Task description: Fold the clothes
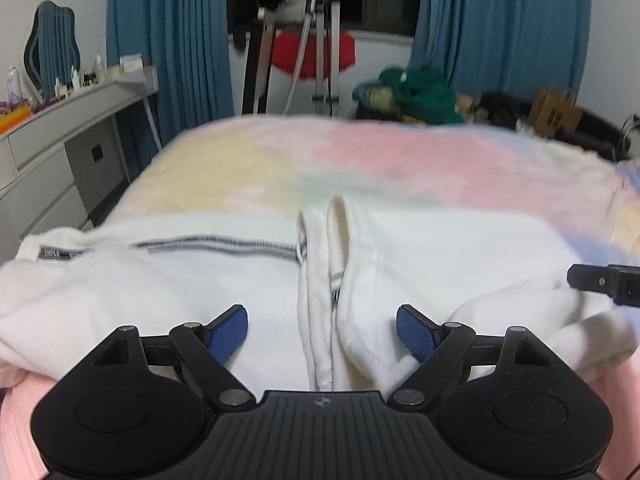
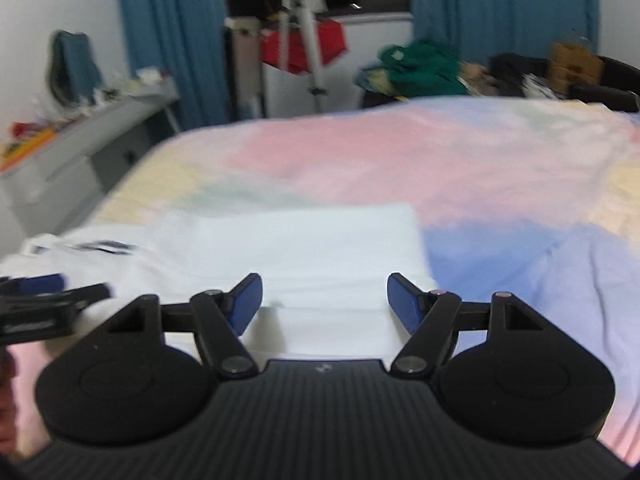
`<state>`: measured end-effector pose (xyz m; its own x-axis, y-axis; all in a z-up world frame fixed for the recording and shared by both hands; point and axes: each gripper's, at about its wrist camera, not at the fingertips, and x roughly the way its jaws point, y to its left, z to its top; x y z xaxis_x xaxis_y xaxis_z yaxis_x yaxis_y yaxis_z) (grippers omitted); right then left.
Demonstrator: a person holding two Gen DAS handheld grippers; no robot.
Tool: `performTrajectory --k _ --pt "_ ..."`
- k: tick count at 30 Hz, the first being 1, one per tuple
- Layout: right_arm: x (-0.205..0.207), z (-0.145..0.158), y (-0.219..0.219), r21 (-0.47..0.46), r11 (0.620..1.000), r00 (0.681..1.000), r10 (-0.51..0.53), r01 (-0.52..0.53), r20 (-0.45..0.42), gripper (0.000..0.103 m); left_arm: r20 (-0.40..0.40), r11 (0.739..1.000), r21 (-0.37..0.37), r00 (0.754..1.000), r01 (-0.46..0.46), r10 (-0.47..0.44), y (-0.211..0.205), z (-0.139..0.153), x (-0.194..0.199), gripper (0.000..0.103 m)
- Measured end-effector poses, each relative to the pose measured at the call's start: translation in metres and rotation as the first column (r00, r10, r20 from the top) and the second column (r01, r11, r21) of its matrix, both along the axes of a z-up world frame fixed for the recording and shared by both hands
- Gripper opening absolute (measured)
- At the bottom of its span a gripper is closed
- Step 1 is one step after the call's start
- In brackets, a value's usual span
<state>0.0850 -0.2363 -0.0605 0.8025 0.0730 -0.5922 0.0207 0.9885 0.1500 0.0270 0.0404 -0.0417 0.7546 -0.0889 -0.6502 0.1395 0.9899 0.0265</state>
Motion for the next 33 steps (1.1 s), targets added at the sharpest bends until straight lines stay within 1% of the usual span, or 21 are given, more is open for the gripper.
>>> performTrajectory --k 3,6,9,12,14,17,19,21,23,24,25,27,28,29,31,32,33 --pt "0.003 -0.015 -0.003 0.005 1.0 0.999 -0.016 0.017 -0.034 0.071 -0.006 0.999 0.033 1.0 0.0 0.0 -0.003 -0.009 0.003 0.084" --pt "0.005 -0.023 -0.003 0.004 1.0 0.999 -0.021 0.021 -0.044 0.073 -0.001 1.0 0.022 1.0 -0.003 0.003 0.004 -0.008 0.004 0.084" --pt "0.0 -0.025 -0.003 0.01 1.0 0.999 -0.026 0.026 -0.043 0.073 0.012 0.999 0.007 0.999 -0.033 0.032 0.017 0.001 0.001 0.083" --pt "0.004 -0.021 -0.009 0.025 0.999 0.999 -0.025 0.026 -0.043 0.073 0.031 0.996 0.013 0.995 -0.091 0.091 0.034 0.014 0.003 0.088" --pt "0.003 -0.019 -0.012 0.037 0.999 0.999 -0.026 0.028 -0.043 0.073 0.033 0.988 0.019 0.988 -0.151 0.15 0.045 0.021 0.002 0.088" --pt "0.002 -0.018 -0.016 0.056 0.998 0.999 -0.029 0.031 -0.043 0.072 0.02 0.965 -0.009 0.965 -0.262 0.262 0.068 0.026 -0.001 0.09" --pt "0.001 -0.017 -0.018 0.066 0.997 0.999 -0.032 0.035 -0.043 0.072 -0.003 0.939 -0.054 0.94 -0.34 0.341 0.085 0.029 -0.004 0.091" --pt "0.0 -0.016 -0.018 0.07 0.997 0.998 -0.036 0.039 -0.045 0.072 -0.039 0.905 -0.102 0.91 -0.414 0.412 0.104 0.029 -0.006 0.091" --pt "0.0 -0.015 -0.017 0.067 0.997 0.998 -0.039 0.042 -0.047 0.072 -0.088 0.861 -0.156 0.875 -0.485 0.477 0.123 0.026 -0.006 0.091" --pt "-0.001 -0.014 -0.016 0.064 0.997 0.998 -0.039 0.042 -0.048 0.072 -0.116 0.832 -0.207 0.857 -0.515 0.502 0.135 0.023 -0.006 0.091" --pt "-0.001 -0.014 -0.015 0.06 0.997 0.998 -0.04 0.042 -0.048 0.072 -0.147 0.799 -0.258 0.839 -0.544 0.524 0.146 0.019 -0.007 0.091" --pt "-0.002 -0.012 -0.013 0.051 0.998 0.998 -0.039 0.042 -0.046 0.072 -0.211 0.72 -0.353 0.801 -0.597 0.561 0.169 0.012 -0.007 0.091" --pt "-0.002 -0.011 -0.012 0.049 0.998 0.998 -0.04 0.042 -0.043 0.072 -0.244 0.676 -0.397 0.781 -0.621 0.575 0.181 0.008 -0.007 0.091" --pt "-0.003 -0.011 -0.011 0.046 0.998 0.998 -0.04 0.042 -0.04 0.072 -0.291 0.607 -0.459 0.755 -0.649 0.587 0.196 0.001 -0.007 0.091" --pt "-0.005 -0.008 -0.008 0.037 0.999 0.999 -0.038 0.039 -0.028 0.072 -0.34 0.479 -0.545 0.704 -0.688 0.624 0.221 -0.009 -0.005 0.091" --pt "-0.006 -0.007 -0.005 0.025 0.999 0.999 -0.035 0.036 -0.02 0.072 -0.365 0.412 -0.582 0.677 -0.702 0.639 0.233 -0.014 -0.004 0.09" --pt "-0.008 -0.006 -0.003 0.009 0.999 0.999 -0.031 0.031 -0.012 0.072 -0.364 0.384 -0.593 0.66 -0.708 0.657 0.241 -0.014 -0.002 0.089"
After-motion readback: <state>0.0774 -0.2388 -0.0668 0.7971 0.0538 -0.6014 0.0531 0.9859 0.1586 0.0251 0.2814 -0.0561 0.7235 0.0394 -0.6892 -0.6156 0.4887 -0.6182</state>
